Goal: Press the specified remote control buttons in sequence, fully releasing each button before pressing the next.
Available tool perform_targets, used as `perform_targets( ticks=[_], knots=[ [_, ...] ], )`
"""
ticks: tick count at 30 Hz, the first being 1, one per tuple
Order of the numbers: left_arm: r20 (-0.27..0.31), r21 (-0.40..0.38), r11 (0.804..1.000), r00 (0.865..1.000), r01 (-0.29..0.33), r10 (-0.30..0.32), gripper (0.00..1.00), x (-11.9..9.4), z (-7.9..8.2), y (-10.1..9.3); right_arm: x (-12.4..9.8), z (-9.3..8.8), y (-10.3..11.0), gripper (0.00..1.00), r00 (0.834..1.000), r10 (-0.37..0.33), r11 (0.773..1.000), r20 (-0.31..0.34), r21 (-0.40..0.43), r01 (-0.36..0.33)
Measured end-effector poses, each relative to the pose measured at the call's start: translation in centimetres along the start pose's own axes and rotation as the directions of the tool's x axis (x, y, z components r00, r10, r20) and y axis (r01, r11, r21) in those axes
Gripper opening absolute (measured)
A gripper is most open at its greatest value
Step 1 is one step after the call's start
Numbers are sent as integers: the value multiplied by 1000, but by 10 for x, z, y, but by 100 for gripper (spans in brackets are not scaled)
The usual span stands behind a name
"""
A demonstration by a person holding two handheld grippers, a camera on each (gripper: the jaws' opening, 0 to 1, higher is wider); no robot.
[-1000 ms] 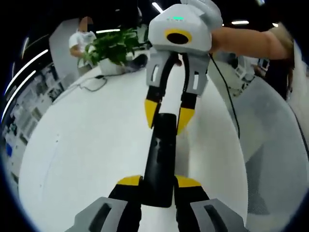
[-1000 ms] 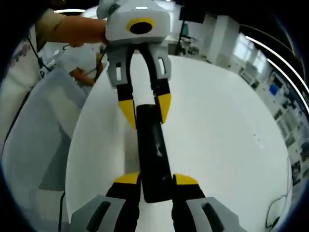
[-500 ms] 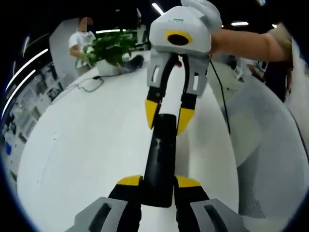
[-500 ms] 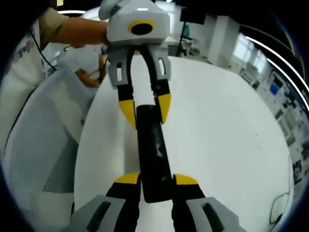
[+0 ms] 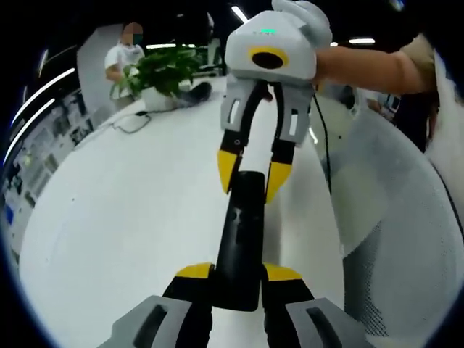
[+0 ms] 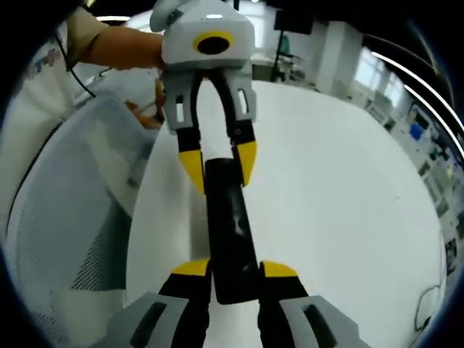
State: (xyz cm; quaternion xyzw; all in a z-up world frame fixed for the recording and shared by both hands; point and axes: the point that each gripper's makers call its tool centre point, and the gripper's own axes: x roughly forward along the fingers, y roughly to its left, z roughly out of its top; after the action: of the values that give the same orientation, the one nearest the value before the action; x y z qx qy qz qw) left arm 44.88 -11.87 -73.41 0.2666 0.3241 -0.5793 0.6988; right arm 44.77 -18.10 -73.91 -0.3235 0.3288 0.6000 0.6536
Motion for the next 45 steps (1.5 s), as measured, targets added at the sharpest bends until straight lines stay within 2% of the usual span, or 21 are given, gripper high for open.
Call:
perform_targets(
  ticks=[8,19,40,45],
  knots=[
    [-14,11,1000,1000,12,-12,24,4,-10,-14,10,-6,16,22,1000,18,1000,-16,-5,-18],
    [-20,-20,999,999,31,-32,24,13,-21,-36,23,-15,32,22,999,45,999,-28,9,-45],
    [-42,-19,999,998,36,-37,24,24,-41,-35,36,-20,42,22,997,57,998,-48,4,-57],
    [-37,-21,999,999,35,-35,25,24,-41,-34,37,-20,40,22,997,51,999,-53,-1,-51]
  ],
)
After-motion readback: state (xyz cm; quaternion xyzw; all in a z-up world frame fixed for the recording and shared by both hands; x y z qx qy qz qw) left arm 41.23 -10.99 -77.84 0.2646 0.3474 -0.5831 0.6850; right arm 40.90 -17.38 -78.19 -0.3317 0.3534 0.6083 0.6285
